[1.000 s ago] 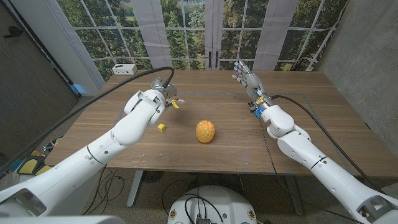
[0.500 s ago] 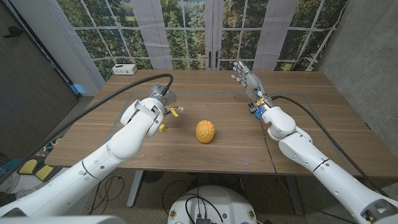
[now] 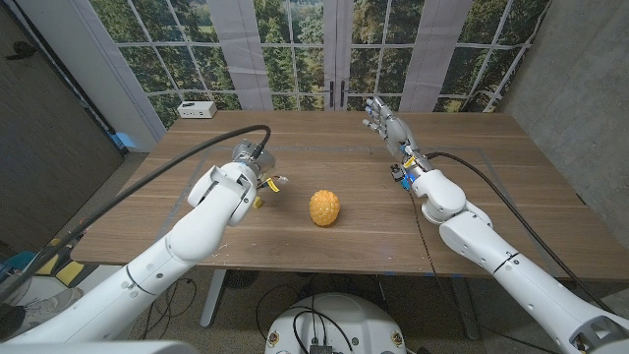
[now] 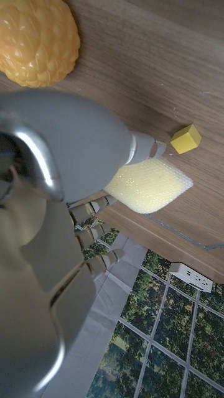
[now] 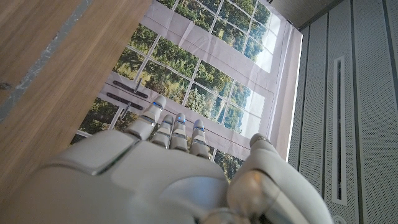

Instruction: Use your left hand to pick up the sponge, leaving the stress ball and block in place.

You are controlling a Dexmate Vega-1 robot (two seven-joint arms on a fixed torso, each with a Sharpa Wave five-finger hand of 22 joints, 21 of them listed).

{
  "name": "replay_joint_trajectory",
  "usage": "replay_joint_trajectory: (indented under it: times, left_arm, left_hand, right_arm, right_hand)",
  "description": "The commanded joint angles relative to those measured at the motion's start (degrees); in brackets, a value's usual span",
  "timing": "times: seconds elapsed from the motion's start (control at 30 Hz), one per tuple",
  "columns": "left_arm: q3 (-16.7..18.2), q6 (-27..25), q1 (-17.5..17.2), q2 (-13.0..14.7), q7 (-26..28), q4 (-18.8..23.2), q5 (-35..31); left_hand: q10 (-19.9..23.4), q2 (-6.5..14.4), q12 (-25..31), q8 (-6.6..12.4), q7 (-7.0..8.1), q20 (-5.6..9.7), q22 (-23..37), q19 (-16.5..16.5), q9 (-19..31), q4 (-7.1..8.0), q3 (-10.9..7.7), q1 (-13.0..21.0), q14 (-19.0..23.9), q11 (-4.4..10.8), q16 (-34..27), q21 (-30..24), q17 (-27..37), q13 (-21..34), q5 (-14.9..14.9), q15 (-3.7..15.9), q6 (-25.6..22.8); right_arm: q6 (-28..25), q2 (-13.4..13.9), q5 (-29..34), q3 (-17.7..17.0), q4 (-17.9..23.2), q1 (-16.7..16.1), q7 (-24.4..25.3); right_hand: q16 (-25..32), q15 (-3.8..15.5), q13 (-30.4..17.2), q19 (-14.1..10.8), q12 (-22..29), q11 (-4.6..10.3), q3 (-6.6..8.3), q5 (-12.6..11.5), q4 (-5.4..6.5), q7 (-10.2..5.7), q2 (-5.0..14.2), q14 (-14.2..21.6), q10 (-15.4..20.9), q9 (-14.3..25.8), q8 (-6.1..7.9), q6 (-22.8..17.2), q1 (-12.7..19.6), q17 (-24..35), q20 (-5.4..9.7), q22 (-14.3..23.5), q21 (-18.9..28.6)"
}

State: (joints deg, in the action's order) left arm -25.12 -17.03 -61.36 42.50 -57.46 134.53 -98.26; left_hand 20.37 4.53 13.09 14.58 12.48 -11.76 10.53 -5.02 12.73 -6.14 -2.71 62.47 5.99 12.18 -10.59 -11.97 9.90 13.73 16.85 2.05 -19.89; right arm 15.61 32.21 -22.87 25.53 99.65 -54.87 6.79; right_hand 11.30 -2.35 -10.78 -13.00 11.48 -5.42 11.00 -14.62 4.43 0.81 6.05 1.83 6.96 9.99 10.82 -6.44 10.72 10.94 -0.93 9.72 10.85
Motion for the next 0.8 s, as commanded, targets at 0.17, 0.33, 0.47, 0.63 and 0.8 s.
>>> replay_joint_trajectory:
  times: [0.17, 0.33, 0.47, 0.63, 0.8]
  left_arm:
    - [-0.9, 0.7, 0.0, -0.9, -0.3, -2.9, 0.8]
    - [-1.1, 0.3, -0.1, -0.8, -1.1, -3.2, 1.4]
    - [-1.2, -0.1, -0.6, -0.4, -1.0, -3.1, 1.2]
    - [-1.0, -0.8, -1.4, -0.1, -0.3, -3.1, 1.1]
    - [-0.4, -0.9, -2.0, 0.8, 1.4, -3.5, 2.7]
  left_hand:
    - [0.2, 0.0, -0.2, -0.25, 0.12, -0.25, 0.3, 0.5, 0.3, -0.14, 0.64, 0.6, -0.4, 0.04, 0.1, 0.1, 0.0, 0.3, 0.2, 6.21, -0.4]
    - [0.1, 0.0, -0.3, -0.33, 0.13, -0.23, 0.3, 0.5, 0.3, -0.15, 0.77, 0.7, -0.4, 0.04, 0.1, 0.1, 0.0, 0.3, 0.2, 6.25, -0.5]
    - [0.1, 0.0, -0.3, -0.41, 0.13, -0.21, 0.3, 0.5, 0.3, -0.19, 0.87, 0.8, -0.4, 0.04, 0.1, 0.1, 0.0, 0.3, 0.3, 6.24, -0.4]
    - [0.2, 0.0, -0.3, -0.5, 0.13, -0.08, 0.3, 0.6, 0.3, -0.23, 1.02, 0.9, -0.4, 0.05, 0.1, 0.1, 0.0, 0.3, 0.3, 6.29, -0.4]
    - [0.2, 0.0, -0.3, -0.53, 0.13, -0.11, 0.3, 0.5, 0.3, -0.27, 1.12, 1.0, -0.5, 0.12, 0.0, 0.1, 0.0, 0.3, 0.3, 6.22, -0.5]
  right_arm:
    - [0.3, -0.2, 0.2, 0.0, -0.5, -0.8, 0.5]
    - [0.6, -0.3, 0.0, 0.0, -1.0, -1.1, 0.4]
    - [0.7, -0.5, -0.2, 0.0, -1.1, -1.1, 0.5]
    - [0.7, -0.5, -0.1, 0.1, -1.2, -1.1, 0.3]
    - [0.5, -0.5, 0.1, 0.3, -1.1, -1.0, 0.3]
  right_hand:
    - [-0.1, 0.07, -0.2, -0.6, -0.1, -0.16, 0.37, 0.2, -0.29, -0.35, -0.02, 0.7, 0.6, 0.3, -0.12, -0.1, 0.2, 0.0, 0.12, 0.1, 0.2]
    - [-0.1, 0.09, -0.2, -0.7, -0.1, -0.13, 0.37, 0.2, -0.3, -0.38, -0.01, 0.8, 0.6, 0.3, -0.11, -0.1, 0.2, 0.0, 0.15, 0.1, 0.2]
    - [0.0, 0.11, -0.2, -0.6, -0.1, -0.21, 0.37, 0.2, -0.3, -0.38, -0.01, 0.8, 0.6, 0.3, -0.12, -0.1, 0.2, 0.0, 0.15, 0.1, 0.2]
    - [-0.1, 0.14, -0.2, -0.7, -0.1, -0.15, 0.38, 0.2, -0.3, -0.4, 0.0, 0.8, 0.6, 0.3, -0.12, -0.1, 0.2, 0.0, 0.16, 0.1, 0.2]
    - [0.0, 0.12, -0.2, -0.6, -0.1, -0.09, 0.39, 0.2, -0.3, -0.36, 0.01, 0.8, 0.6, 0.3, -0.11, -0.1, 0.3, 0.0, 0.16, 0.1, 0.2]
